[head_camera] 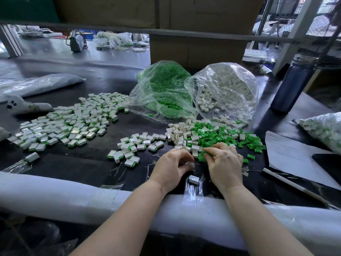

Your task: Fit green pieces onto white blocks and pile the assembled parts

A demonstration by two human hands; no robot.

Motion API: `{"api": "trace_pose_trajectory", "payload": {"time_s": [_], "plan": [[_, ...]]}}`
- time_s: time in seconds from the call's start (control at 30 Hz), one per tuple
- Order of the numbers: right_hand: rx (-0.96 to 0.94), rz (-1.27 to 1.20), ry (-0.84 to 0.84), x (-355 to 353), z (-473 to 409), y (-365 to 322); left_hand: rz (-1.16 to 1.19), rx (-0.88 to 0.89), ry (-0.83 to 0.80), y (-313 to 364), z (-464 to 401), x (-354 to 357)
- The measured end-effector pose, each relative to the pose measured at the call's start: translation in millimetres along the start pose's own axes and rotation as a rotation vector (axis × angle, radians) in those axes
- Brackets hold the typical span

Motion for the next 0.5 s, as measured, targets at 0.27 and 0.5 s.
{"api": "trace_pose_trajectory", "payload": {"time_s": [0.27, 0.5], "plan": [[-0.082, -0.349, 0.165, -9.6, 2.4, -3.4, 0.213, -0.094, -0.005, -3.9, -1.9, -0.1], [-0.042, -0.636, 0.096, -6.6, 4.1, -5.8, 0.356, -0.120, -0.024, -4.1, -2.8, -1.2]]}}
Point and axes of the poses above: each hand's wrist, its own z-axis away from the middle knuckle, its own x-axis out of the palm, y = z × x, the point moved 1 cm from there along -z, towards the middle knuckle, and after that the axes turned 13 degrees about -x, right-handed, at the moved point
